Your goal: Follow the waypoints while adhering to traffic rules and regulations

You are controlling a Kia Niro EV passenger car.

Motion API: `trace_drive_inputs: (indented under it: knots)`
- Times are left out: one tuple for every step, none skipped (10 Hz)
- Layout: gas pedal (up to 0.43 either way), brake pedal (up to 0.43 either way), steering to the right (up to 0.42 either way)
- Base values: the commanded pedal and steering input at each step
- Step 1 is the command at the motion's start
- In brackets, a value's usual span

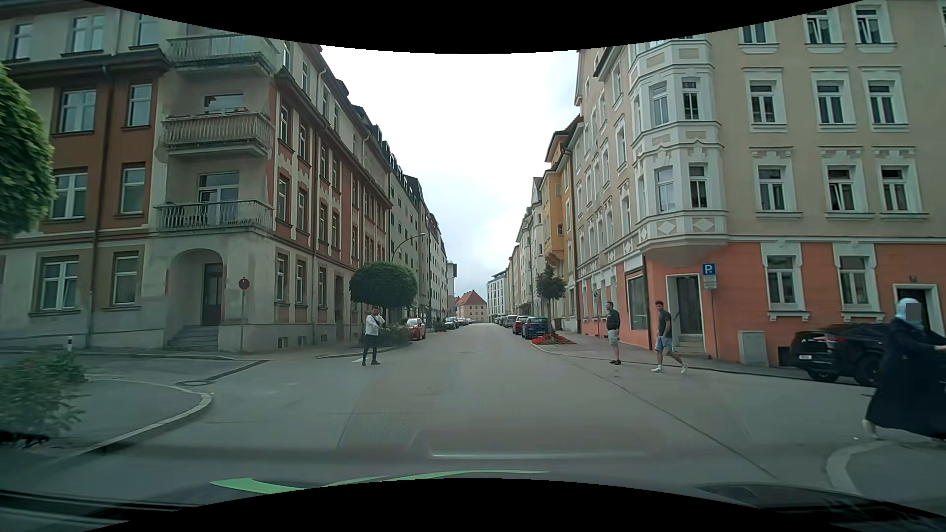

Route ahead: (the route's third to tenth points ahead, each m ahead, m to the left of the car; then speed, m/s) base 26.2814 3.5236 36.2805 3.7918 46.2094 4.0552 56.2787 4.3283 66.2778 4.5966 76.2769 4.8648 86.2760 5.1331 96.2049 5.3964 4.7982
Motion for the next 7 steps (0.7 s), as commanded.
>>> trace_drive_inputs:
  knots:
    - [0.197,0.0,0.0]
    - [0.228,0.0,0.0]
    - [0.228,0.0,0.0]
    - [0.228,0.0,0.0]
    - [0.228,0.0,0.0]
    - [0.228,0.0,0.0]
    - [0.228,0.0,-0.001]
